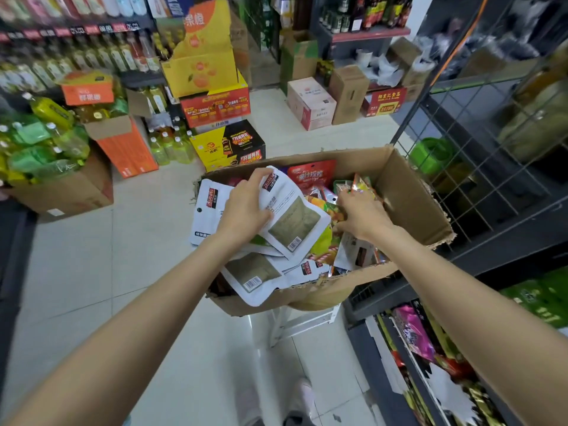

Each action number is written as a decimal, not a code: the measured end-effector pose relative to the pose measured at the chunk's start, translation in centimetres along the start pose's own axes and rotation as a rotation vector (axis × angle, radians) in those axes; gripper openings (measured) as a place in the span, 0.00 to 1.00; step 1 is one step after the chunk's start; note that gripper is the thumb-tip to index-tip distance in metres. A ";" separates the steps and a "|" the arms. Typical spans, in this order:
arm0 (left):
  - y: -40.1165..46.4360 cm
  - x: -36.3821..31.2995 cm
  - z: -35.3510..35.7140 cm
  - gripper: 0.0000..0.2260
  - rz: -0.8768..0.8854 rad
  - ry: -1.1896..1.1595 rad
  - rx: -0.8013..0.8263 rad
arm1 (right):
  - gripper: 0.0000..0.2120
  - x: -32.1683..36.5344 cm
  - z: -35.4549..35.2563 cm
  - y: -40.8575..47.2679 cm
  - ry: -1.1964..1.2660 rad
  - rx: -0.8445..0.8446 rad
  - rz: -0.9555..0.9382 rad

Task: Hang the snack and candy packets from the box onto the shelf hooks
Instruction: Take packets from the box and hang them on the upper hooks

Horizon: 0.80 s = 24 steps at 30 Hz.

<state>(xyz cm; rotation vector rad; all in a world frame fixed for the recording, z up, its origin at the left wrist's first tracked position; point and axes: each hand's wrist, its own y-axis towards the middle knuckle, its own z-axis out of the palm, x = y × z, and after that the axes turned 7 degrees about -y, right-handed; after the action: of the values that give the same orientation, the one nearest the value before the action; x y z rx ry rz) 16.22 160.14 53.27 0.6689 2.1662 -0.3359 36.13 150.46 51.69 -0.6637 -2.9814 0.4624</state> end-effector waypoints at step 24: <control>-4.4 -13.0 -0.5 0.19 0.566 0.321 0.266 | 0.15 -4.4 -8.8 -6.6 1.498 0.084 0.230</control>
<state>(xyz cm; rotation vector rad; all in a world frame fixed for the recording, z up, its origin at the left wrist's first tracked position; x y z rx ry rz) 20.12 152.20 63.84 1.5302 2.1247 -0.2216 38.44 145.35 62.18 -0.8062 -1.4760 0.0050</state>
